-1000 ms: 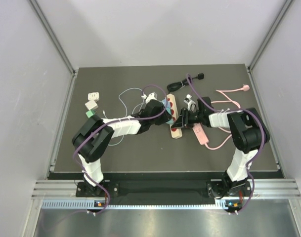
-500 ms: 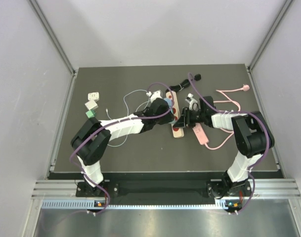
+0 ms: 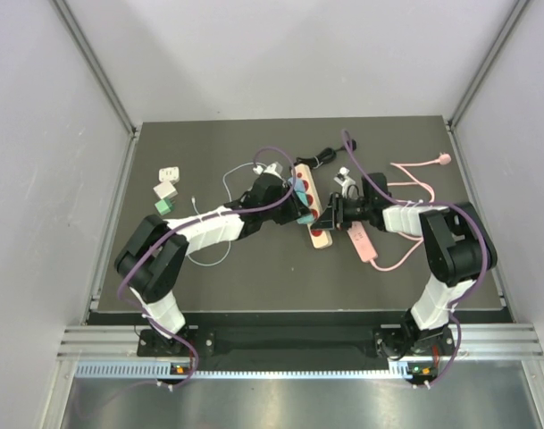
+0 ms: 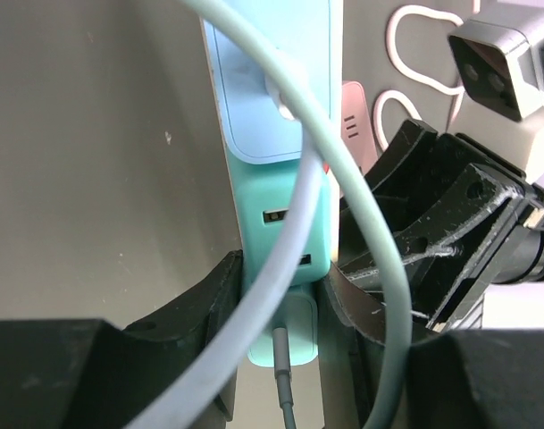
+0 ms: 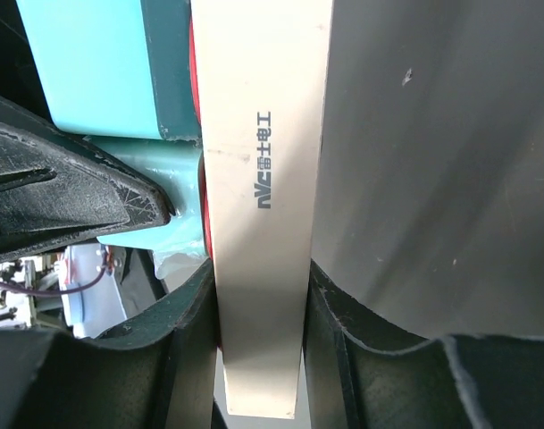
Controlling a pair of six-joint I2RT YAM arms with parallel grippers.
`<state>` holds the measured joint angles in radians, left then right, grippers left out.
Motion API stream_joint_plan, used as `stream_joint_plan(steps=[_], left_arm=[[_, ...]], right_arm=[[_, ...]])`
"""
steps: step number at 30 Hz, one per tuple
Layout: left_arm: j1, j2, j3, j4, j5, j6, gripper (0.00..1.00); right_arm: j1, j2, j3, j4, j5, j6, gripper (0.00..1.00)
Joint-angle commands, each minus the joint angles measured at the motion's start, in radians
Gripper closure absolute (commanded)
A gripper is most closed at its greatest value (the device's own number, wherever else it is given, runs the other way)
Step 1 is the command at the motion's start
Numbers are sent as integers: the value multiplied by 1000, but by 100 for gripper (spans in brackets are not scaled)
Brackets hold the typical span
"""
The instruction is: Pull the plug off the socket
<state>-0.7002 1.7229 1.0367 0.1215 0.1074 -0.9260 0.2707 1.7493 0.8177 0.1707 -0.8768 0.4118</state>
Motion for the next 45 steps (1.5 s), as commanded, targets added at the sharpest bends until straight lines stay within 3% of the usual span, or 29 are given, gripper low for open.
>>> stream_joint_plan(steps=[1, 8, 15, 24, 25, 29, 32, 35, 45], left_arm=[[-15, -123, 71, -1, 83, -65, 100], [-105, -30, 285, -308, -139, -53, 100], [-147, 49, 451, -494, -228, -63, 100], [-139, 12, 429, -456, -109, 28, 100], [-124, -18, 409, -380, 14, 42, 100], [-49, -106, 237, -83, 290, 50, 100], [4, -146, 154, -13, 369, 21, 100], [19, -170, 128, -40, 361, 24, 100], [-28, -120, 244, -311, 77, -111, 100]], right_arm=[[-54, -36, -5, 81, 133, -48, 100], [-51, -47, -3, 55, 186, -74, 100], [-47, -68, -2, 35, 223, -93, 100], [-45, -79, 9, 4, 249, -126, 100], [-45, -77, 11, 4, 243, -133, 100], [-54, -74, 9, 9, 214, -136, 100], [-59, -74, 8, 16, 207, -131, 100], [-62, -74, 5, 23, 206, -126, 100], [-64, -80, 1, 12, 254, -133, 100]])
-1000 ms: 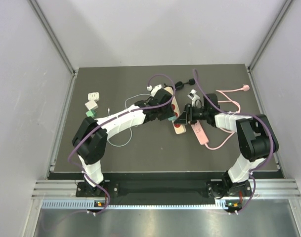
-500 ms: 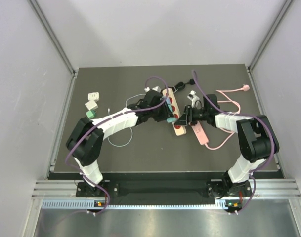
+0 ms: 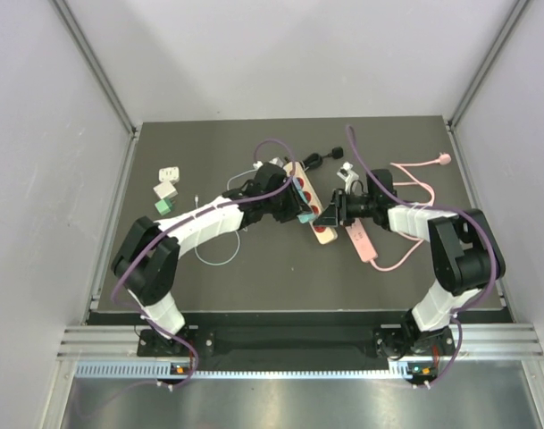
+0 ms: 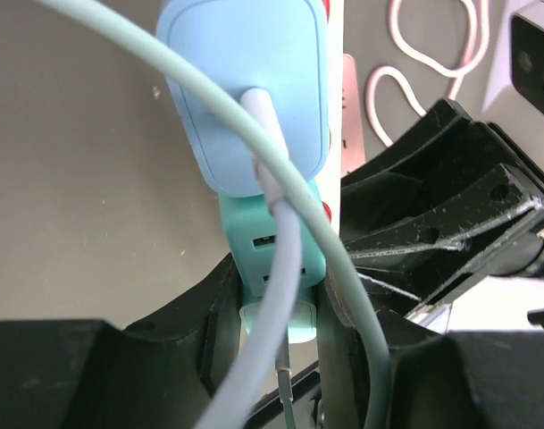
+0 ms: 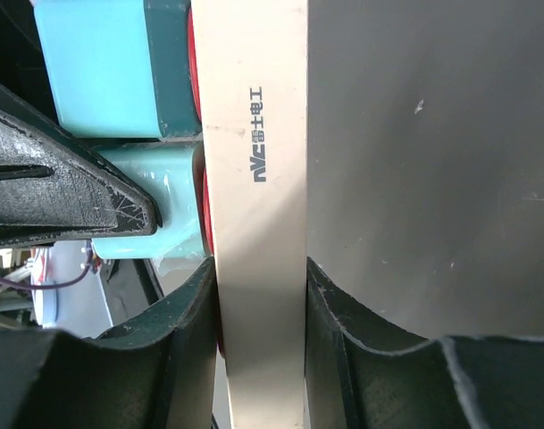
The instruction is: Pull the plug off the socket
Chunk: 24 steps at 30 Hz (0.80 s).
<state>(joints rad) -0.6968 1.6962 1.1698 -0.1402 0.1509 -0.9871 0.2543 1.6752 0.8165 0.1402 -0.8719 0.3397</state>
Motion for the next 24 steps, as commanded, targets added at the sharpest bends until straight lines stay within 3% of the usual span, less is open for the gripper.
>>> stream_joint_plan(steps=[1, 12, 17, 24], left_arm=[[-52, -73, 138, -82, 21, -54, 100], [-145, 97, 458, -355, -132, -90, 100], [-152, 114, 453, -343, -79, -85, 100], [-135, 42, 335, -171, 87, -53, 100]], right_arm=[[-47, -6, 3, 41, 257, -62, 100], [-30, -35, 10, 1, 359, -90, 100], [-29, -38, 9, -5, 402, -91, 100], [-29, -65, 10, -19, 453, -102, 100]])
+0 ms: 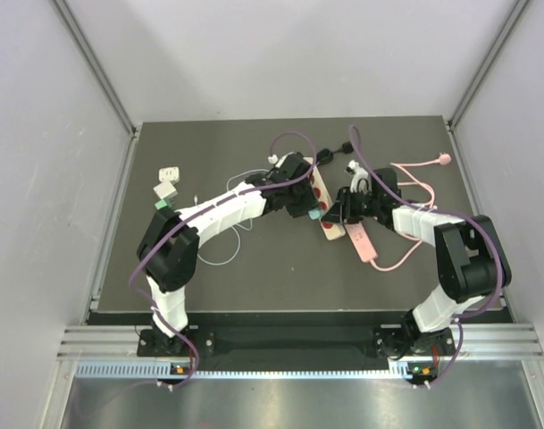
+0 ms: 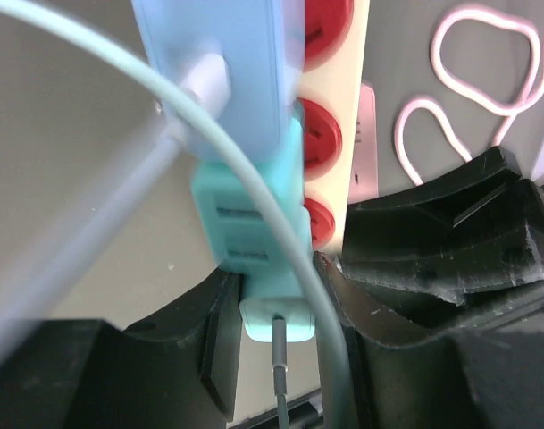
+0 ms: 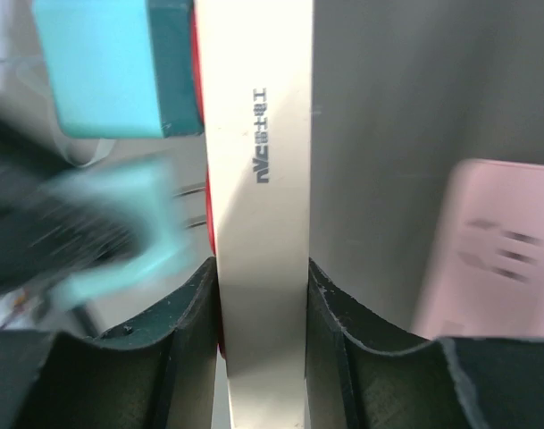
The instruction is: Pull the plug off the socket
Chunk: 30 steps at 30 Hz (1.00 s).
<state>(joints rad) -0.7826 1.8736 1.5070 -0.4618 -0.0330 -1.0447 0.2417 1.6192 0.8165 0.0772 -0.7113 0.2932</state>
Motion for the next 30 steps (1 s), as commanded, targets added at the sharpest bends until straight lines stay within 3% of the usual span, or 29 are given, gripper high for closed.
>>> stream_joint_plan(steps=[1, 6, 11, 19, 30], left_arm=[[-44, -157, -16, 181, 280, 2, 100], [-38, -189, -31, 154, 263, -12, 100], [-35, -218, -66, 170, 284, 29, 100], [55, -393, -402, 624, 565, 58, 100], [251, -649, -628, 598, 663, 137, 100]], right_arm=[[-16, -8, 10, 42, 299, -55, 100], [-16, -10, 10, 42, 288, -51, 100], [-31, -5, -14, 113, 161, -16, 100], [-85, 33, -36, 190, 18, 46, 100], [-90, 57, -37, 211, -10, 70, 100]])
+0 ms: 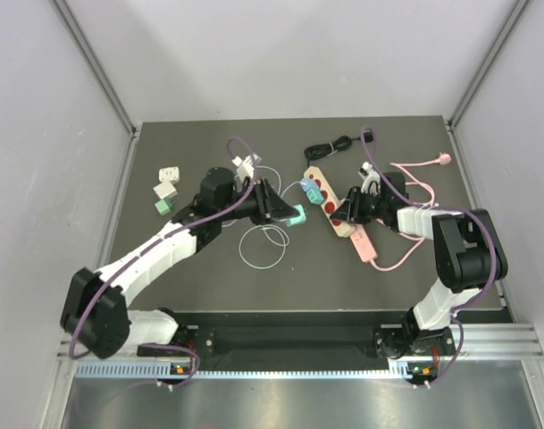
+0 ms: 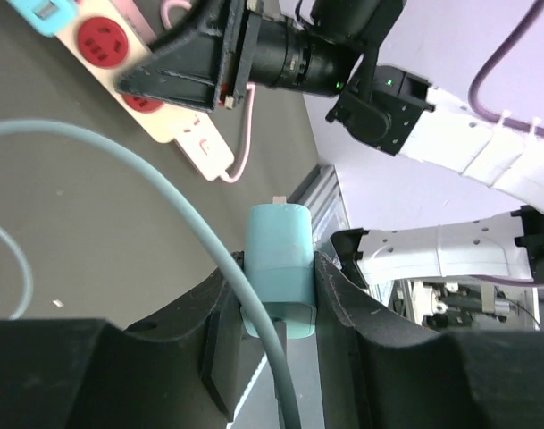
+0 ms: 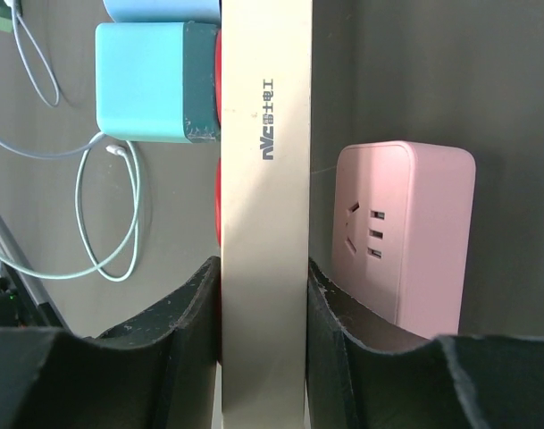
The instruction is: Pull the plug off the socket
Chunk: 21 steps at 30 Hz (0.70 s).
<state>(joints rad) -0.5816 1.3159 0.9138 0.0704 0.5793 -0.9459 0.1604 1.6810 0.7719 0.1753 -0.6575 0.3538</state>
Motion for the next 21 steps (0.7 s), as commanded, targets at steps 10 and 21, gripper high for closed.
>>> stream_joint_plan(steps=[10, 21], left_arm=[[270, -314, 147, -302, -16, 269, 100], [282, -346, 605, -584, -550, 607, 100]], right_arm=[[-9, 8, 9, 113, -67, 5, 100], [-10, 13, 12, 110, -68, 1, 100]])
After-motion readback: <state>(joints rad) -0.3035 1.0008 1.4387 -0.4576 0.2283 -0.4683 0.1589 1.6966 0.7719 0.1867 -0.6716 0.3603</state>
